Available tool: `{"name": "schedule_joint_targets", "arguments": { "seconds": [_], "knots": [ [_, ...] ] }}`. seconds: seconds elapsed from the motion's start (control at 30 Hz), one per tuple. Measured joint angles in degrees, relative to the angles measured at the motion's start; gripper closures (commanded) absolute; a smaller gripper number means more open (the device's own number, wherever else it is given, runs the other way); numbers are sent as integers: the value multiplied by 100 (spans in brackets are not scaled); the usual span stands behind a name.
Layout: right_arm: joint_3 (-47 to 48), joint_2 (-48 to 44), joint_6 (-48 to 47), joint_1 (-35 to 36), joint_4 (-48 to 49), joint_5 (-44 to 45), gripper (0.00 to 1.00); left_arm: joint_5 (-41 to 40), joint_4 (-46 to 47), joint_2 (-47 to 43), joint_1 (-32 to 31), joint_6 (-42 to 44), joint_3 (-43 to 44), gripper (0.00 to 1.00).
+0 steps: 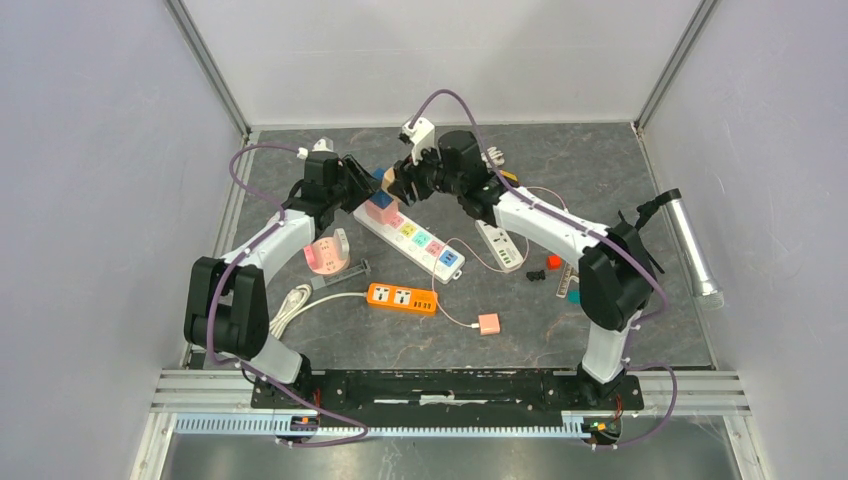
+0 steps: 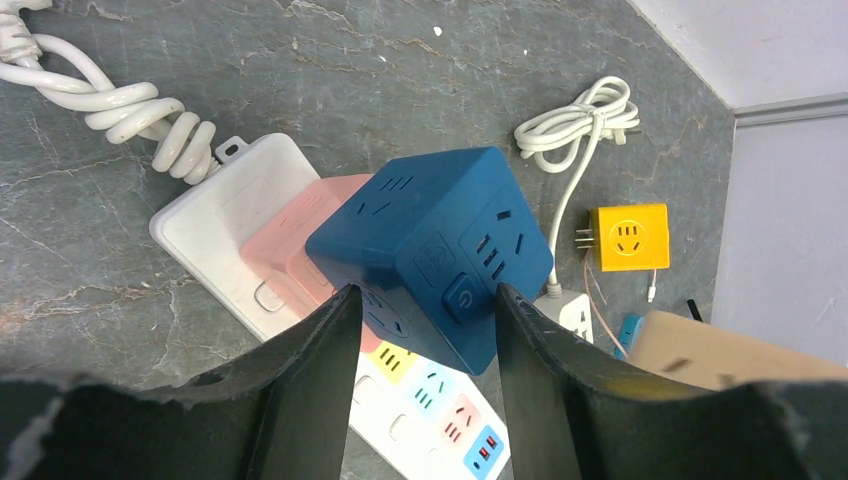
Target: Pull the plug off the socket
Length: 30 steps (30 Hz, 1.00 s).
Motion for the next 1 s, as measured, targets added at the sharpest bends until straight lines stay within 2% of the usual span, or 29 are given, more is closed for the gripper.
{"name": "schedule_joint_targets", "arguments": {
  "seconds": [0.13,0.3,0.47,0.6,0.7,0.87,1.0],
  "knots": [
    [-31,-260,4,-87,55,136,100,11,-74,-26,-2,4,22,39],
    [-323,-422,179,-450,79,295,100,131,-616,-17,17,170,308,27],
    [-675,-385,761,-1012,81,116,100,361,-1473,79,20,426,970,14],
    [-859,-168,1191,-1360,127,-179,100,339,-1816,59,35,584,1700,6],
    [-994,63,1416,-1475,129,-426,99,280,-1947,-122,101,723,1921,0],
    [-1027,487,1574,-1467,-11,-822,92,-52,-2415,-533,326,1102,2059,0],
    [-1036,651,1609,-1449,-120,-957,77,-380,-2664,-883,496,1368,2063,0]
  ]
}}
